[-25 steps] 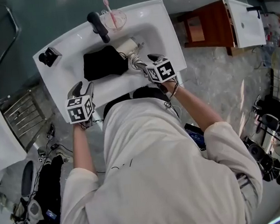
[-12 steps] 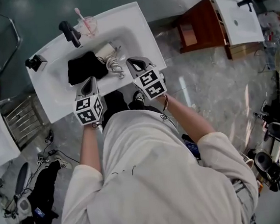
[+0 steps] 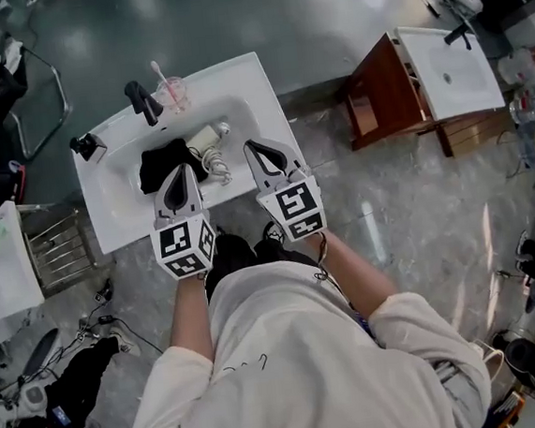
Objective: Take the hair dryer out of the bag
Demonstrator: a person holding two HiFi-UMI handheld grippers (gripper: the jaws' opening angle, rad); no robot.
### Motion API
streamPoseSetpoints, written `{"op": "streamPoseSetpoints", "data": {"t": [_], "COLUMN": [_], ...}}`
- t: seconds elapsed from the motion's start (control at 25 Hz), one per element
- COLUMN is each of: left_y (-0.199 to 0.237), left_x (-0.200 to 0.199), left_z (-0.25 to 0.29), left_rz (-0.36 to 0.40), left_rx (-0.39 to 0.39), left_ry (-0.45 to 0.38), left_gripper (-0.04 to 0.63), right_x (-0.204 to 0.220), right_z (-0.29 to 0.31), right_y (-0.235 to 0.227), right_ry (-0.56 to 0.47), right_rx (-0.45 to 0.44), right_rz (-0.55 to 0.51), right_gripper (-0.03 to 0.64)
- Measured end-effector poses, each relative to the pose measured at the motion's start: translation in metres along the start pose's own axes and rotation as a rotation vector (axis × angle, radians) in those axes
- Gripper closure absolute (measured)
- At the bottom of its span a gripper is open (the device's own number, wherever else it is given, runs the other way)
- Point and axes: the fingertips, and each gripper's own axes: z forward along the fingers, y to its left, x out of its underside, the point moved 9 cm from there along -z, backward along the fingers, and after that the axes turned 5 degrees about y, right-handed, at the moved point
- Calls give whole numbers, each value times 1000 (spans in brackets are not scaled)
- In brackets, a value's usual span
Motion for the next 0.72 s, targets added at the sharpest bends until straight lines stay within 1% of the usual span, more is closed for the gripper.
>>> {"op": "streamPoseSetpoints", "data": {"t": [0.2,0.32,0.4,0.48,0.56,0.72], "left_y": [-7,-5,3,15,27,36], "left_x": [-33,-46,-50,-52,-53,-54], "left_z": [-44,-66,-76,-86,-93,-105], "left_rz": [36,85,105,88,81,106], "left_rx": [-27,-33,-24,-6,-7,-12], "left_ry": [-142,-209,-226,-237,-255,-274], "left_gripper": [577,577,577,577,577,577], "right_x": [-35,-48,-57,-62,-68,-74], "right_z": [-35,-48,-55,-56,-54,-55], "right_y": [14,26,38,48,59,74], "right_ry": [-118,-208,-238,-264,-258,-248], "right_rx": [52,65,68,65,67,73], "right_rz": [-35,-76,-58,-42,-35,-43], "right_gripper": [620,620,620,620,620,620]}}
